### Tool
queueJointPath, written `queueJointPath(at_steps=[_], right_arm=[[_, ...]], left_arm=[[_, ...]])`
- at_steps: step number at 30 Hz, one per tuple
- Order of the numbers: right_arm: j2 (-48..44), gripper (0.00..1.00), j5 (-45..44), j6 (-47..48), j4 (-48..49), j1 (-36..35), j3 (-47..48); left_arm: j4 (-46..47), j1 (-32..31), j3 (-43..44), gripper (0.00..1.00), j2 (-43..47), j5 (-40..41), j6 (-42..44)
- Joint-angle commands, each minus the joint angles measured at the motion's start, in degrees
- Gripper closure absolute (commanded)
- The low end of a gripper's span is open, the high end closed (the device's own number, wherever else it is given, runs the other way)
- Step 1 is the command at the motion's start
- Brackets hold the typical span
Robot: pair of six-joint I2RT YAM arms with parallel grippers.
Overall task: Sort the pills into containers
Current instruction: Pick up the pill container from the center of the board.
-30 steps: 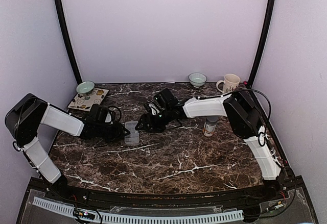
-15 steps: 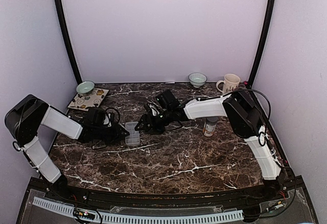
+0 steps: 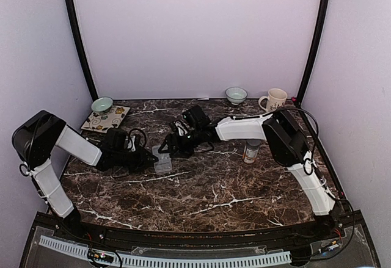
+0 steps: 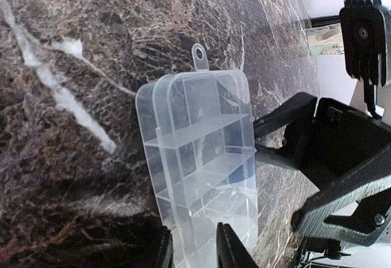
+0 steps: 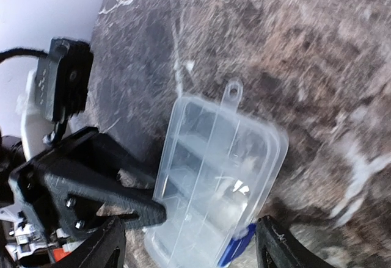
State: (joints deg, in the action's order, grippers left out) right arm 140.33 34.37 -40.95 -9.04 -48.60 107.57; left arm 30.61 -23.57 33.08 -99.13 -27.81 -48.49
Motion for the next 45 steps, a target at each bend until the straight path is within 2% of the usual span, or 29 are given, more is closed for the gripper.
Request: queueJointPath(at_steps=[1, 7, 10, 13, 17, 20, 26, 31, 45], right_arm=[[2.74, 0.26, -8.75, 5.8, -7.78, -0.11, 7.42], [3.7, 0.25, -19.0, 12.14, -18.34, -0.64, 12.51], [0.89, 0.25, -22.01, 13.37, -17.08, -0.68, 7.58], [-3.21, 0.25, -20.02, 11.98, -11.83, -0.17, -0.91], [-5.63, 0.25, -13.12, 9.23, -4.88, 0.38, -7.64], [-5.44, 0.25, -8.53, 7.19, -1.39, 0.78, -8.93], [-5.6, 0.26, -5.01, 6.4, 0.46, 0.83, -9.77], [-7.59, 0.29, -1.84, 3.69, 5.93, 1.35, -15.13], [-11.16, 0.33, 1.14, 2.05, 12.18, 2.32, -21.98]], left_arm=[[-3.14, -0.14, 1.19, 0.73, -1.85, -2.29, 1.88], [-0.84, -0.16, 3.16, 0.73, -4.25, -4.14, 1.61], [-0.16, -0.16, 4.1, 0.73, -5.07, -4.35, 1.23], [0.28, -0.11, 5.08, 0.73, -5.98, -4.89, 1.29], [2.42, -0.16, 5.63, 0.74, -8.01, -6.58, 0.34], [6.06, -0.15, 5.5, 0.74, -9.68, -9.0, -0.81], [10.7, -0.16, 6.9, 0.76, -12.28, -13.48, -1.11], [14.65, -0.16, 7.35, 0.76, -13.48, -16.5, -3.03], [21.41, -0.16, 7.14, 0.77, -12.99, -18.54, -7.52]])
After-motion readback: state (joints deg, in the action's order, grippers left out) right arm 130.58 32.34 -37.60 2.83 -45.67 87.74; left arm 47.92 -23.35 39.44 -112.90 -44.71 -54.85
